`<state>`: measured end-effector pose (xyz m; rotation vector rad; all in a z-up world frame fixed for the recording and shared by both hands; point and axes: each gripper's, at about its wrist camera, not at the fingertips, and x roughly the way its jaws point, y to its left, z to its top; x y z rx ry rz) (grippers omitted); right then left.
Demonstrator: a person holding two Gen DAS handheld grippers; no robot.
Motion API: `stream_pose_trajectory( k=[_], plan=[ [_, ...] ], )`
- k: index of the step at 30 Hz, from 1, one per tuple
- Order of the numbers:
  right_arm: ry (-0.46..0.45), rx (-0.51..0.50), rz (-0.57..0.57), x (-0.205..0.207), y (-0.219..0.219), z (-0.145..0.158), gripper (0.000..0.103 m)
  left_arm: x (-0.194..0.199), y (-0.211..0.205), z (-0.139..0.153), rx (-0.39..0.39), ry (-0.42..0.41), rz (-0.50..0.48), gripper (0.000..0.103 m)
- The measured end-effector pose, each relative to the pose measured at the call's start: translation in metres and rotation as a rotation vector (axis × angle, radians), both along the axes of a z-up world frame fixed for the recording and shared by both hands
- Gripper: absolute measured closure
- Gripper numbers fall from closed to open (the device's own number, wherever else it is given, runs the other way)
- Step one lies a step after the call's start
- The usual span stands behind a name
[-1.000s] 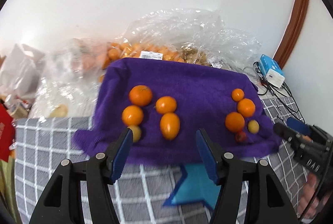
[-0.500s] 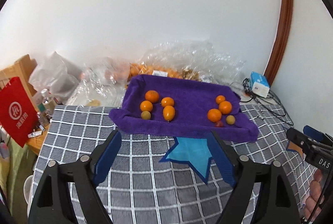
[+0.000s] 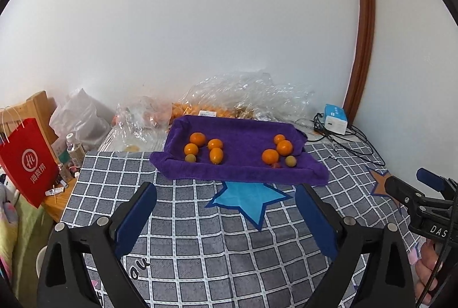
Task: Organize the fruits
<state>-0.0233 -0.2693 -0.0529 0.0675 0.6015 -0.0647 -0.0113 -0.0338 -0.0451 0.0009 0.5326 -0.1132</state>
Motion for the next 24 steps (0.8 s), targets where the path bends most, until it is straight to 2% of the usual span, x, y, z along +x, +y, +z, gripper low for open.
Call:
stream_pose_trajectory(
  k=[24],
  plan=[
    [0.002, -0.013, -0.027, -0.0124, -0.0069, 0.0003, 0.0, -0.0079, -0.0087, -0.0023, 0.021, 0.002, 0.008, 0.005]
  ],
)
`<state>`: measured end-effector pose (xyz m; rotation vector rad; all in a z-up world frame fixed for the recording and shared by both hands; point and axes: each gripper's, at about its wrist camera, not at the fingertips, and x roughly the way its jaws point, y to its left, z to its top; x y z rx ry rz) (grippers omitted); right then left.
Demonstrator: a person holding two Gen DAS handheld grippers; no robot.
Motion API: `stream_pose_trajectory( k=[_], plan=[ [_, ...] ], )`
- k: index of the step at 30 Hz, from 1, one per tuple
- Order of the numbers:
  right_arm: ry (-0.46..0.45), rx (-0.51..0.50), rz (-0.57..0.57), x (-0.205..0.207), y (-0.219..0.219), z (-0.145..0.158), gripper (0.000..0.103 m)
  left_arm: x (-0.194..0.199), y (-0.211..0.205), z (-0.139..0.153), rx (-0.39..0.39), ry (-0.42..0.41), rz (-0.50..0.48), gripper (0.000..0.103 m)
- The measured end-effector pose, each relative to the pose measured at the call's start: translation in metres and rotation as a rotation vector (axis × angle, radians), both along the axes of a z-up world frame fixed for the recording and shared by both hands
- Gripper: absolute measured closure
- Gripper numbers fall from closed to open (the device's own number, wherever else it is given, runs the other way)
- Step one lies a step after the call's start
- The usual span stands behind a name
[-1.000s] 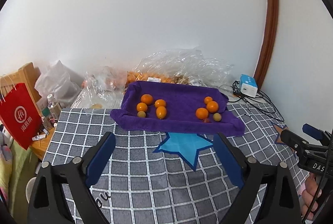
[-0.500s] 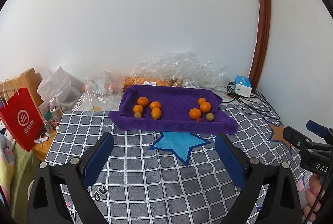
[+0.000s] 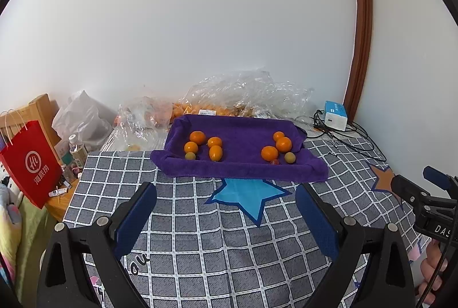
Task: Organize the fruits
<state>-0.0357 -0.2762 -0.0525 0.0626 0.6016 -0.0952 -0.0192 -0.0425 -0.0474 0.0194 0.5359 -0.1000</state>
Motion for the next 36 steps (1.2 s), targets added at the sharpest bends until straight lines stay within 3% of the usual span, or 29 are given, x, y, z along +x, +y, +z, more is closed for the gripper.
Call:
stream_pose_trajectory(
  k=[36],
  plan=[
    [0.002, -0.013, -0.011, -0.0038, 0.0008, -0.0016, 0.0, -0.0021, 0.0004, 0.0021, -0.009, -0.001, 0.002, 0.005]
  ],
)
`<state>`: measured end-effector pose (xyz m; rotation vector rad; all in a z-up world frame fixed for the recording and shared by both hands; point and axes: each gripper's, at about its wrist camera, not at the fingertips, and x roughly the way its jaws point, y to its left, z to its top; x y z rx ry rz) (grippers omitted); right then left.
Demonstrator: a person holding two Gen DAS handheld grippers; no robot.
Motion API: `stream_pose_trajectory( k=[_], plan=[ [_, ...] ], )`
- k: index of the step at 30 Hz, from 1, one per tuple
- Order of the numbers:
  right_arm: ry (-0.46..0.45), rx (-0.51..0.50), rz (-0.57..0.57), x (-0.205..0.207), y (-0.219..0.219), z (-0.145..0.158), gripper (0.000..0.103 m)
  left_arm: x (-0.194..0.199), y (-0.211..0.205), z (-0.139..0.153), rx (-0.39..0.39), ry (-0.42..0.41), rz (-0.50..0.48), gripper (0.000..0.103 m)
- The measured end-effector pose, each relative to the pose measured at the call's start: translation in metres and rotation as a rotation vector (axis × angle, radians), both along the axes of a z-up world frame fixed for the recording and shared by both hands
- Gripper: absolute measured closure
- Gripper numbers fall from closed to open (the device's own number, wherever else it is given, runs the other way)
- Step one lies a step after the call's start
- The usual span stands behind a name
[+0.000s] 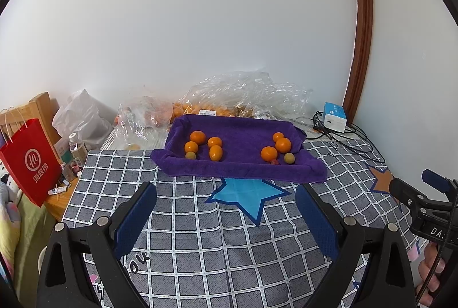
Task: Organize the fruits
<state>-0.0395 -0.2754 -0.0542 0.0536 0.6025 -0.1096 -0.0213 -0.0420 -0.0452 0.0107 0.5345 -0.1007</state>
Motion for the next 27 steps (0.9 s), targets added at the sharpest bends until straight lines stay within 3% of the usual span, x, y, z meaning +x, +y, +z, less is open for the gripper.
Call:
stream_pose_trajectory(
  k=[27],
  plan=[
    [0.002, -0.002, 0.0, 0.0012, -0.0008, -0.0007, 0.0, -0.001, 0.0021, 0.0023, -0.001, -0.006, 0.007, 0.005]
  ],
)
